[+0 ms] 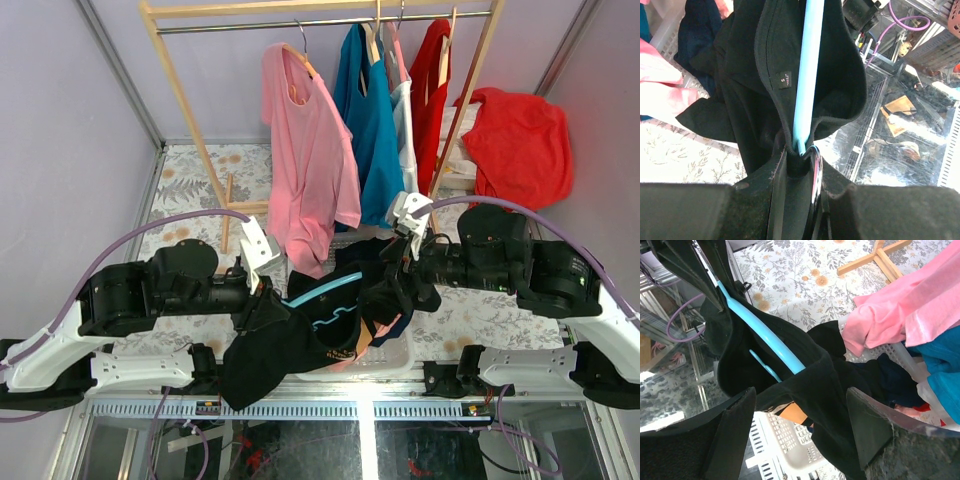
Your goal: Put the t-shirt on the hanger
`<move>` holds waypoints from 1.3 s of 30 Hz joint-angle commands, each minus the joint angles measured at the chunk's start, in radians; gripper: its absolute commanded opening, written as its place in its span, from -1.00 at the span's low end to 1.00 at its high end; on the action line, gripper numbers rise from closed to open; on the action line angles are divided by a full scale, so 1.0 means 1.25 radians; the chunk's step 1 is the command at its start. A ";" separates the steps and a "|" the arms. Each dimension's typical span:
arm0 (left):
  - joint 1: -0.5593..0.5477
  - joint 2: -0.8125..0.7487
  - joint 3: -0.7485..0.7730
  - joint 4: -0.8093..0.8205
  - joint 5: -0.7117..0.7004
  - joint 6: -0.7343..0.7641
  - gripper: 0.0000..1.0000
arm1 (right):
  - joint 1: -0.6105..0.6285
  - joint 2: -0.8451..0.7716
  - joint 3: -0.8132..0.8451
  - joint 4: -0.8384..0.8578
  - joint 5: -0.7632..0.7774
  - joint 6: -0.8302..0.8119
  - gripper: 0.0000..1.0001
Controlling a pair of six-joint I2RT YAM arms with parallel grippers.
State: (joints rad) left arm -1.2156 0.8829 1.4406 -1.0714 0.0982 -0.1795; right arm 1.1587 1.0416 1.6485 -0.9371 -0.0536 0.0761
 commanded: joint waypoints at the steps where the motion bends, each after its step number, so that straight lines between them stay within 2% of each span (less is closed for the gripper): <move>1: 0.001 -0.013 0.020 0.003 0.039 -0.007 -1.00 | 0.005 0.002 0.003 0.012 -0.039 -0.029 0.60; 22: 0.001 -0.011 0.061 -0.029 0.065 0.000 -1.00 | -0.011 0.067 0.003 0.006 -0.119 -0.070 0.55; 24: 0.002 -0.010 0.063 -0.029 0.065 0.001 -1.00 | -0.013 0.067 0.003 0.012 -0.136 -0.069 0.49; 32: 0.001 -0.004 0.070 -0.028 0.048 0.000 -1.00 | -0.016 0.078 0.003 0.020 -0.188 -0.074 -0.04; 39: 0.001 0.007 0.079 -0.028 0.045 0.000 -1.00 | -0.016 0.089 0.003 0.026 -0.213 -0.075 -0.18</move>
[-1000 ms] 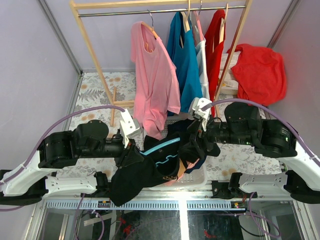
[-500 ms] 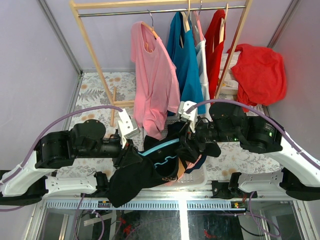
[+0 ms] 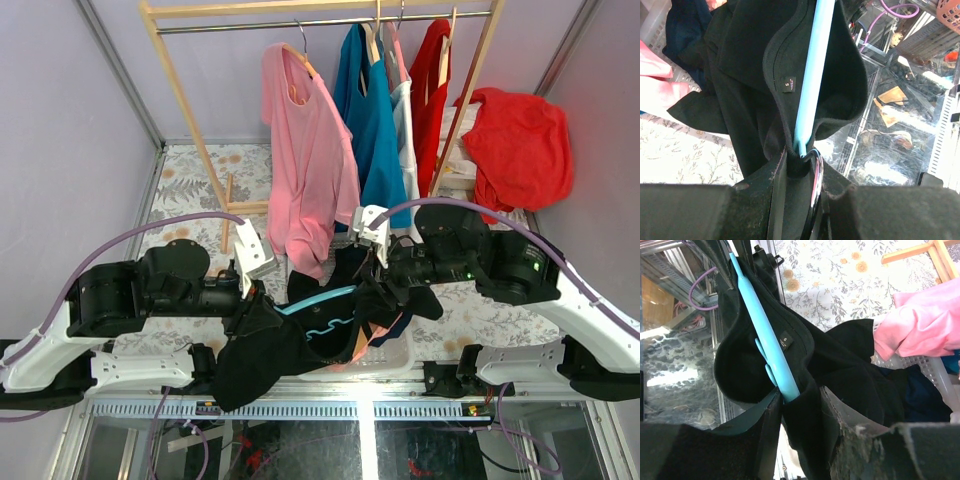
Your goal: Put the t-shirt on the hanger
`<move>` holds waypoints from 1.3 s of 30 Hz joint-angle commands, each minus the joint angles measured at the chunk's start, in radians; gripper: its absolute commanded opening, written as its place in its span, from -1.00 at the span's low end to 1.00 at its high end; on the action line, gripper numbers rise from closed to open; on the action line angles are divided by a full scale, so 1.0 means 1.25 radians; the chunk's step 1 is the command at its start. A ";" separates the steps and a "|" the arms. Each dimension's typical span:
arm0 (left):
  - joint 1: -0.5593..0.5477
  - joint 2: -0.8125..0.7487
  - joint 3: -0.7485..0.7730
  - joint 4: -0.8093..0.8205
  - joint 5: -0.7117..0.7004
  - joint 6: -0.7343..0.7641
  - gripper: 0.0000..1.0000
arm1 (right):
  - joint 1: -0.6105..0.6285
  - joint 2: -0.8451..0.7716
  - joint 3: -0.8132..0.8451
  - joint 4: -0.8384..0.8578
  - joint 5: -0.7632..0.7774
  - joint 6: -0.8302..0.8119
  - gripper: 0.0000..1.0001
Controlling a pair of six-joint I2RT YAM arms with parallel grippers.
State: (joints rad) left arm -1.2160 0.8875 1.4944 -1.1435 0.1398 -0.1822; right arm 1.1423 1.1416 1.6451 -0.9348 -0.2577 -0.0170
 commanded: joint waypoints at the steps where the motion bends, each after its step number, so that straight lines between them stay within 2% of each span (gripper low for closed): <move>1: 0.002 0.005 0.038 0.031 0.012 0.003 -1.00 | -0.003 0.011 0.008 0.025 -0.051 0.000 -0.19; 13: 0.002 0.029 0.068 0.042 0.012 0.005 -1.00 | -0.003 0.041 0.014 0.045 -0.059 0.000 -0.23; 21: 0.001 0.045 0.082 0.051 0.014 0.011 -1.00 | -0.005 0.059 0.024 0.053 -0.046 0.003 -0.01; 23: 0.002 0.049 0.086 0.052 0.013 0.011 -1.00 | -0.004 0.062 0.031 0.053 -0.047 0.003 -0.16; 27: 0.001 0.062 0.107 0.053 0.011 0.013 -1.00 | -0.005 0.061 0.038 0.054 -0.044 0.004 -0.61; 30: 0.002 0.085 0.145 0.054 -0.010 0.009 -1.00 | -0.004 0.059 0.050 0.058 -0.037 0.010 -0.77; 31: 0.001 0.093 0.158 0.052 -0.025 0.006 -0.97 | -0.004 0.058 0.055 0.055 -0.029 0.011 -0.84; 36: 0.002 0.115 0.223 0.033 -0.101 0.002 -0.39 | -0.004 0.013 0.041 0.046 0.061 0.017 -0.88; 39: 0.001 0.113 0.242 0.031 -0.143 -0.001 -0.17 | -0.004 -0.024 0.012 0.051 0.105 0.030 -0.89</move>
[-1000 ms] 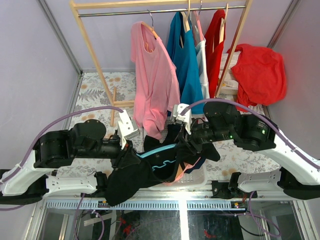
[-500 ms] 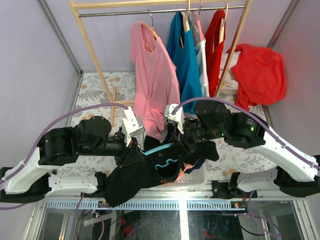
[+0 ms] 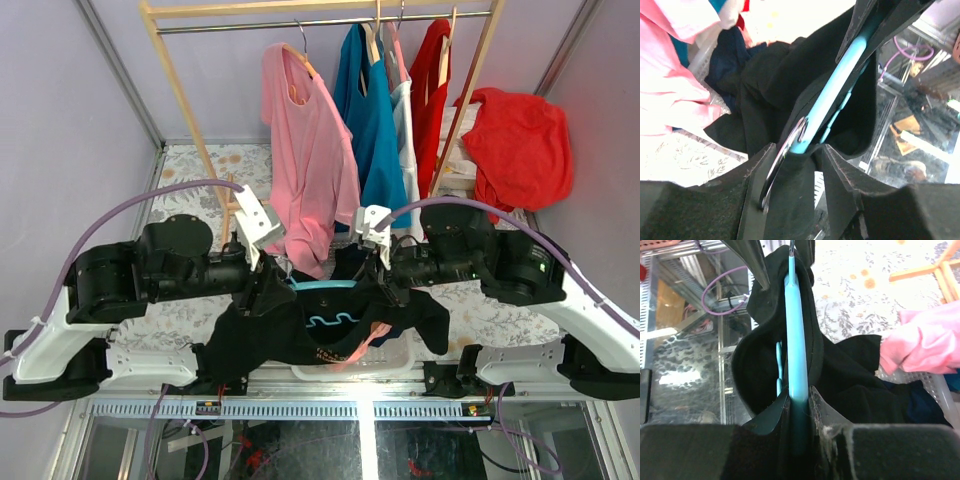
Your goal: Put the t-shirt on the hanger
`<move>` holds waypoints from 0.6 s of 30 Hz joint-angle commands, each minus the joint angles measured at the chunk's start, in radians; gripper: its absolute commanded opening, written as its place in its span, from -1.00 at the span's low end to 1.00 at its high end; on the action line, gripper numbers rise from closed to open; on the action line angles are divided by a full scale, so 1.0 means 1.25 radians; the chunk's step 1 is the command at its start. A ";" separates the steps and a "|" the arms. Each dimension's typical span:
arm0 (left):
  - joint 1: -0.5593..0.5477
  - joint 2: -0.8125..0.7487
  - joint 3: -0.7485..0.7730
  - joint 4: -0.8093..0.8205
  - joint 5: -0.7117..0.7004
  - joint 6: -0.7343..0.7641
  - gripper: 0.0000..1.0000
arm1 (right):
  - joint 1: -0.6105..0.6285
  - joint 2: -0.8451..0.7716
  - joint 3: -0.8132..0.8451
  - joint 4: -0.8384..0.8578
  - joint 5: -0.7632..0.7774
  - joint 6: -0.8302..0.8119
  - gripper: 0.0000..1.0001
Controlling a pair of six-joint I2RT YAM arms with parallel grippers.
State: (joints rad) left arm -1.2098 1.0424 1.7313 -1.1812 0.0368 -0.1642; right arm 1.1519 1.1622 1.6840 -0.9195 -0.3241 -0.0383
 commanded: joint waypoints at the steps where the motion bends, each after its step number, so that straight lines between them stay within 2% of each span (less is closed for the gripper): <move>1: -0.004 -0.012 0.055 0.062 -0.078 -0.017 -0.12 | -0.012 -0.053 -0.025 0.043 0.172 0.052 -0.90; 3: -0.004 -0.016 0.058 0.065 -0.120 -0.021 -0.04 | -0.012 -0.077 -0.055 0.051 0.192 0.061 -0.93; 10: -0.003 -0.036 0.074 0.083 -0.190 -0.030 0.04 | -0.012 -0.141 -0.071 0.050 0.283 0.087 -1.00; 18: -0.003 -0.090 0.038 0.082 -0.263 -0.070 0.05 | -0.012 -0.201 -0.075 0.054 0.359 0.103 -1.00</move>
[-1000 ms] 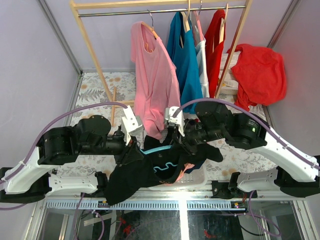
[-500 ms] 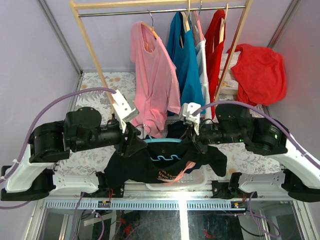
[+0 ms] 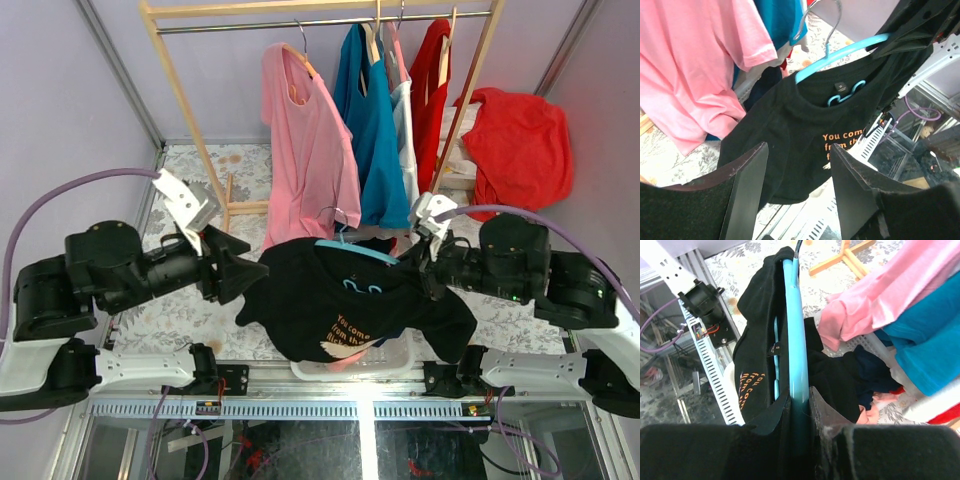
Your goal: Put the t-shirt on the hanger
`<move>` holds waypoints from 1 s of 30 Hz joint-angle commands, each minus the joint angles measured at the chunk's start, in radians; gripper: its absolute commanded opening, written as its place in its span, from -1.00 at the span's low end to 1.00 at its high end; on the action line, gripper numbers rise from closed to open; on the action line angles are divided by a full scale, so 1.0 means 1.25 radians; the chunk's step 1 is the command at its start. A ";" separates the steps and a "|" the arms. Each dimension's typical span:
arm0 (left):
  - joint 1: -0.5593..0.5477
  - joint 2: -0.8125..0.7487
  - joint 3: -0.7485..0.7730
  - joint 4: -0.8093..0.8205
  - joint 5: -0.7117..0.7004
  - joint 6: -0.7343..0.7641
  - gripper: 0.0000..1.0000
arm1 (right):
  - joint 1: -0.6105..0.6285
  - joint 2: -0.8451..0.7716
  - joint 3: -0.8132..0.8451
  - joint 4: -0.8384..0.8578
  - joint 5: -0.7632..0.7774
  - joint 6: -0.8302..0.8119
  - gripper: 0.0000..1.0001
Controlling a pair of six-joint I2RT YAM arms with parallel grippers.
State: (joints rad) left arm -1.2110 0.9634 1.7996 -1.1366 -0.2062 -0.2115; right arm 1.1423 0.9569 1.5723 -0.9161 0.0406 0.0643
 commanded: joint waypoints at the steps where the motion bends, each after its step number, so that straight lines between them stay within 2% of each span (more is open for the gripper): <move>1: -0.002 -0.034 -0.031 0.046 -0.086 -0.040 0.06 | -0.004 -0.050 0.015 0.053 0.078 0.024 -1.00; 11: -0.003 -0.075 -0.137 0.076 -0.151 -0.068 0.09 | -0.004 -0.105 0.045 0.077 0.112 0.029 -1.00; 18: -0.002 -0.071 -0.107 0.101 -0.198 -0.080 0.10 | -0.004 -0.082 0.101 0.114 0.107 0.024 -1.00; 30: -0.002 -0.054 -0.090 0.162 -0.235 -0.019 0.14 | -0.004 -0.054 0.181 0.143 0.080 0.008 -1.00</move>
State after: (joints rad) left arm -1.2110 0.8982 1.6802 -1.0229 -0.4492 -0.2672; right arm 1.1423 0.8867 1.7012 -0.8917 0.1551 0.0868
